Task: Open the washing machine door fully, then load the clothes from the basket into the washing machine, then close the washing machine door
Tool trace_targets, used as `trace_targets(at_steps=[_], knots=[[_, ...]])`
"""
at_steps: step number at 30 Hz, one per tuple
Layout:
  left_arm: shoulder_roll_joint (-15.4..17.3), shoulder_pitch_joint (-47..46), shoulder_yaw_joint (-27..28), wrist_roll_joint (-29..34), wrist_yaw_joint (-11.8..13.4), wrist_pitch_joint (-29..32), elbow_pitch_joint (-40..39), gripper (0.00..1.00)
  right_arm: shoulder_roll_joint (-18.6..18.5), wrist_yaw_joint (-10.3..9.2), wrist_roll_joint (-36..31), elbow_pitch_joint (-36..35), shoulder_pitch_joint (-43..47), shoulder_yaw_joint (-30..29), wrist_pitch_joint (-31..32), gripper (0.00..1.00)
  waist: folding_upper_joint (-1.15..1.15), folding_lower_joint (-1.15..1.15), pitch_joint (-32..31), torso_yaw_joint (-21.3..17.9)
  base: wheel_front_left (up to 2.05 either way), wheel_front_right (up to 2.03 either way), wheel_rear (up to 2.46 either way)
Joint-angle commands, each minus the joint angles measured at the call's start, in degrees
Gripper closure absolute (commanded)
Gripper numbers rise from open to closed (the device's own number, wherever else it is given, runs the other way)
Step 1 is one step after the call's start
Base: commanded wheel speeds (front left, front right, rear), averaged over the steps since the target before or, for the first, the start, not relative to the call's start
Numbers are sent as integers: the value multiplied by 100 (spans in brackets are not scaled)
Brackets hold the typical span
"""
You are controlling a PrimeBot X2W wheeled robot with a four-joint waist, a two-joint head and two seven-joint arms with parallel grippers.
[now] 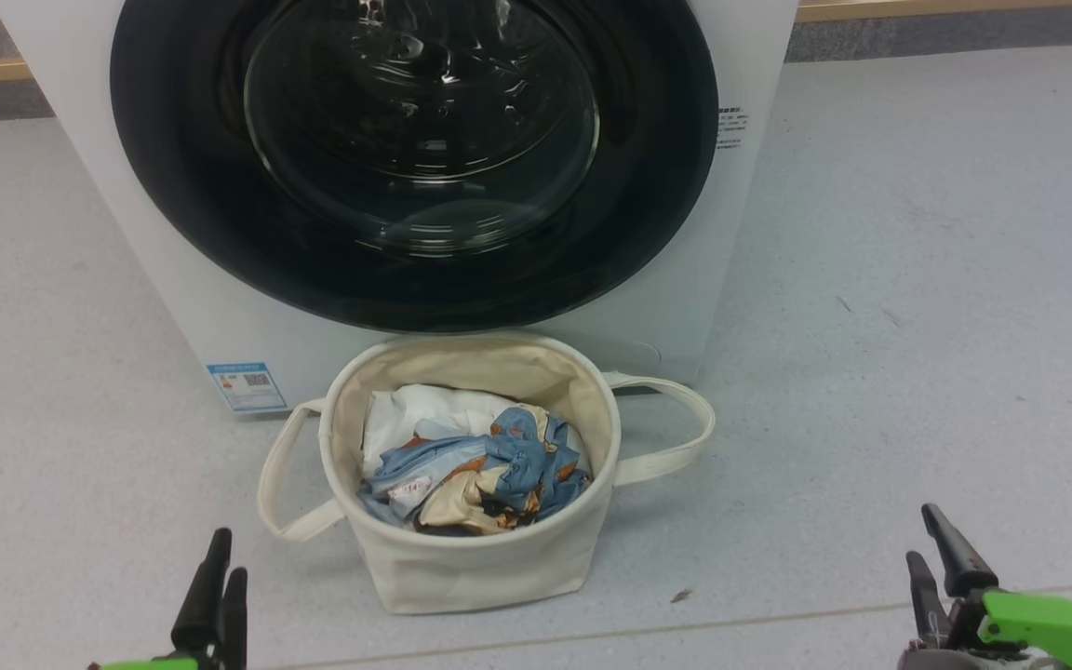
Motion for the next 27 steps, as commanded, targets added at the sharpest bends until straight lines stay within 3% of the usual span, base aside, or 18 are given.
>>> trace_targets(at_steps=[1,8,16,22,27], knots=[[86,-324,67,-8,-25,-16,-154,0,-25,0,85,-227,-319,0,-45,0,0,-2,2,5,0,0,0],[138,-402,62,110,-51,-100,-204,0,-28,0,151,-364,-375,70,-141,0,0,-2,-3,37,0,0,0],[314,-443,-131,543,-56,-343,-308,0,-172,0,-669,-449,-509,443,-340,0,0,-2,-5,67,0,0,0],[615,-492,-432,1466,-11,-571,-357,0,-166,0,-1428,-649,-583,516,-443,0,0,-2,-2,92,0,0,0],[617,-523,-444,2210,116,-642,-560,0,-202,0,-2007,-819,-603,637,-511,0,0,-2,8,113,0,0,0]])
